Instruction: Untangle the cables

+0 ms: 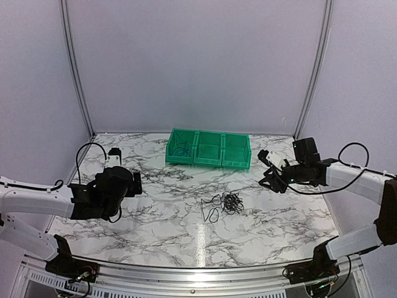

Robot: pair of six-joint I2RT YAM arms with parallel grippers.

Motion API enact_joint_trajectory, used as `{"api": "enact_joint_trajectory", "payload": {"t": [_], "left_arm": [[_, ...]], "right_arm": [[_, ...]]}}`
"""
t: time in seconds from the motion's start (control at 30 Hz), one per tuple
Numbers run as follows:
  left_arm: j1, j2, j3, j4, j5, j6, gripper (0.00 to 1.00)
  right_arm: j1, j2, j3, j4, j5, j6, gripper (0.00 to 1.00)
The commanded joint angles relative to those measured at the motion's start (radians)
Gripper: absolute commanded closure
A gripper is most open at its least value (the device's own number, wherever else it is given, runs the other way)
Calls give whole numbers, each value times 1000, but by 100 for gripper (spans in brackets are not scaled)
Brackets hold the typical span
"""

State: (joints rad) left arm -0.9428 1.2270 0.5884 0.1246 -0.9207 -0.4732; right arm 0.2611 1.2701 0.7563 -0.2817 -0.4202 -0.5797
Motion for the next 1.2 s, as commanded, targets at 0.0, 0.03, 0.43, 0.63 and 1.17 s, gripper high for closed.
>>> {"api": "enact_joint_trajectory", "payload": {"t": [0.0,0.03,0.43,0.63,1.17], "left_arm": [[-1,108,69,16,-170,-35,1],[-2,127,87,21,-114,56,1],[12,123,223,95,-22,145,1],[11,220,310,76,-68,142,1],[3,253,360,75,362,199,1]], "right_arm": [[50,34,41,-37,12,-17,54],[55,33,42,-37,11,-17,54],[70,8,30,-27,18,-13,54],[70,25,34,-30,16,-7,54],[74,36,60,-41,-43,5,53]]}}
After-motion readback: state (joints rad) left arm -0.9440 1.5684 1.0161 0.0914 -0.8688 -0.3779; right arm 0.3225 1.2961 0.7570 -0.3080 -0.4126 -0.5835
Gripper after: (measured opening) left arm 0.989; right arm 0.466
